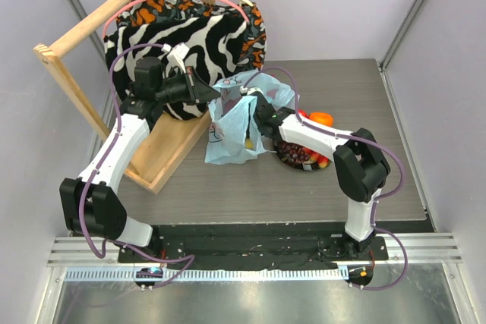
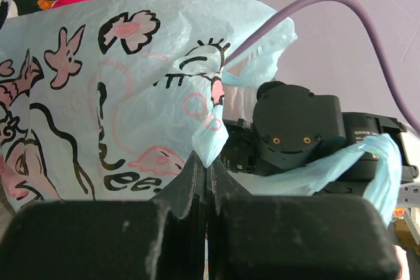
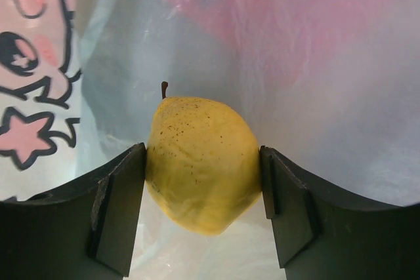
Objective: Place the fruits into the plastic bag
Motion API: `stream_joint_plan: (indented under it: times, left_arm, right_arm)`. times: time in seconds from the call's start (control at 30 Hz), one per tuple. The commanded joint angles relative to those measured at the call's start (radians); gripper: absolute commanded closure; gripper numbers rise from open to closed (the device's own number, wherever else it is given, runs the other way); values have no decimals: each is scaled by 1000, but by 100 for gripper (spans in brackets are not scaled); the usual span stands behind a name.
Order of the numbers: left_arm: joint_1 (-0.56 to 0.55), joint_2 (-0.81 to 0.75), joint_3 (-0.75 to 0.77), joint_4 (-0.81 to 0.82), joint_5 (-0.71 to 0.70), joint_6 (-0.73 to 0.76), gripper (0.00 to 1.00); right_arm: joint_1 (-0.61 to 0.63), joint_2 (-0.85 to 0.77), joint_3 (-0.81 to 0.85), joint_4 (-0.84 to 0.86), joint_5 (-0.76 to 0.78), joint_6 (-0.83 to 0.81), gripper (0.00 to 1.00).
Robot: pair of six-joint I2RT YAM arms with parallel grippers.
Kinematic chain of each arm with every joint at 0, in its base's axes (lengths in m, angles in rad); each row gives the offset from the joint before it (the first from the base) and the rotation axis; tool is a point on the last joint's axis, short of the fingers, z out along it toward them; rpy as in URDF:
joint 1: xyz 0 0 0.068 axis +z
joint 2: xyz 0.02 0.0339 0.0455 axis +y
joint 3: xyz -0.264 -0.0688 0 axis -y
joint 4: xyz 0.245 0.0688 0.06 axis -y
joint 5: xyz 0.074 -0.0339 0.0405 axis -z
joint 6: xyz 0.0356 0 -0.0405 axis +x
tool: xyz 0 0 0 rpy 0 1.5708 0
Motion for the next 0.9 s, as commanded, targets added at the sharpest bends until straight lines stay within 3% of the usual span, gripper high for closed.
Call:
stream_joint_plan:
  times: [0.0,0.03,0.17,0.27,0.3,0.63,0.7,0.87]
  left_arm:
    - [10,-18,6,30,-1,8,100]
    - [10,-16,6,30,-1,5,100]
    - [10,-6,6,32,4,-1,100]
    - [10,-4,7,32,5,-3,100]
    - [9,-1,7,32,7,-3,100]
    - [10,2,6,33,12,-6,100]
    - [10,7,7,33,16,-7,100]
    - [10,11,7,32,18,-9,100]
  right_arm:
    - [-8,7,-2,12,-11,17,95]
    - [-9,7,-1,10,-16,15,91]
    - [-7,-2,-1,10,-30,4,57]
    - [-7,-11,1,10,-46,-11,42]
    - [-7,-14,2,13,-46,-13,32]
    - [-7,-42,-2,35,-106,-20,18]
    - [-9,-65,-2,42,-137,-22,1]
    - [-7,-161,-28,90,-158,-17,0]
